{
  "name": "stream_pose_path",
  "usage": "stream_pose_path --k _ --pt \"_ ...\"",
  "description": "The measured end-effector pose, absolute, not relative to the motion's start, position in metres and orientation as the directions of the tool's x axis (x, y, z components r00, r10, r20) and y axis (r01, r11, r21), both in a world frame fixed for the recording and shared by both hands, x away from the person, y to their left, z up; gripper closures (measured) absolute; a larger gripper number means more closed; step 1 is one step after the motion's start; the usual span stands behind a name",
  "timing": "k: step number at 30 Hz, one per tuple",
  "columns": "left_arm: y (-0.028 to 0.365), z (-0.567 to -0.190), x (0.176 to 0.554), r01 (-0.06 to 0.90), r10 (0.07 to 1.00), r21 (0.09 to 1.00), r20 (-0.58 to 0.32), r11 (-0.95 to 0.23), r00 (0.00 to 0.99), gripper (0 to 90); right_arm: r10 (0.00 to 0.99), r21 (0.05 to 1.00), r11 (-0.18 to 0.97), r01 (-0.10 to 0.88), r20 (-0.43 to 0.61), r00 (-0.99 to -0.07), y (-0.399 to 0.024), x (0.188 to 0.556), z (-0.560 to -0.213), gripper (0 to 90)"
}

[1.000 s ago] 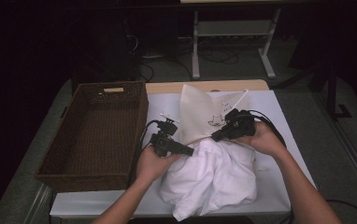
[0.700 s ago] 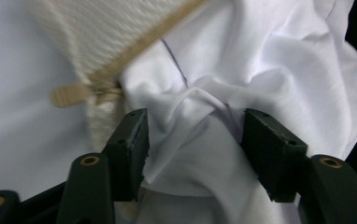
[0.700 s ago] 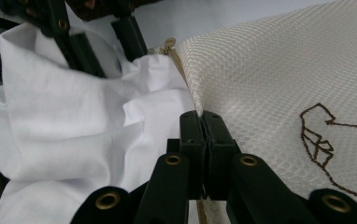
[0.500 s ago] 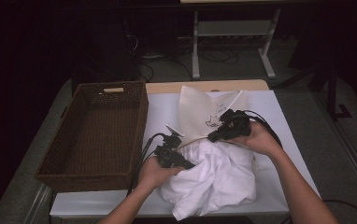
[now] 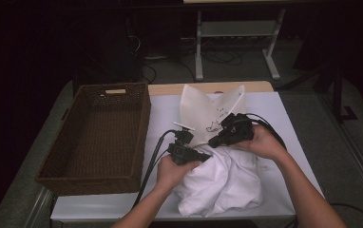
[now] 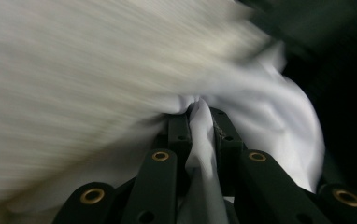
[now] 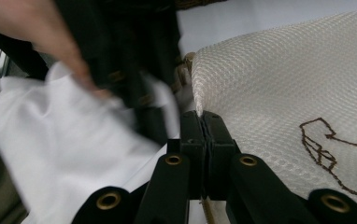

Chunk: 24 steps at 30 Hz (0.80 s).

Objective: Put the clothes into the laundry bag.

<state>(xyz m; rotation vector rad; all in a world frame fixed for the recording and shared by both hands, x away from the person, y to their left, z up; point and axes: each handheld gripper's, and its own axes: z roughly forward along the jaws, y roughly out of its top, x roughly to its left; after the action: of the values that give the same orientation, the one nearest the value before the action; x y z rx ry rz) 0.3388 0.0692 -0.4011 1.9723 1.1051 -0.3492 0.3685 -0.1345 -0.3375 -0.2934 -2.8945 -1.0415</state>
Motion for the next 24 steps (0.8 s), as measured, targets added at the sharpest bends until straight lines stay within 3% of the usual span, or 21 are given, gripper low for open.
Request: stream_pose_path --k 2,4,15,24 --pt "0.078 -0.406 0.343 0.819 0.645 0.54 -0.559 -0.195 0.521 80.5 0.171 0.622 0.758 0.199 0.104 -0.98 -0.136 0.369 -0.338 88.0" --pt "0.082 -0.41 0.345 0.828 0.651 0.527 -0.563 -0.191 0.508 79.5 0.189 0.606 0.767 0.211 0.101 -0.977 -0.138 0.372 -0.341 88.0" --pt "0.095 -0.386 0.332 0.786 0.65 0.524 -0.478 -0.329 0.591 59.5 0.227 0.617 0.744 0.256 0.127 -0.966 -0.145 0.381 -0.349 87.7" --pt "0.111 -0.362 0.321 0.769 0.601 0.51 -0.494 -0.385 0.628 43.2 0.238 0.616 0.741 0.267 0.131 -0.962 -0.143 0.385 -0.351 87.6"
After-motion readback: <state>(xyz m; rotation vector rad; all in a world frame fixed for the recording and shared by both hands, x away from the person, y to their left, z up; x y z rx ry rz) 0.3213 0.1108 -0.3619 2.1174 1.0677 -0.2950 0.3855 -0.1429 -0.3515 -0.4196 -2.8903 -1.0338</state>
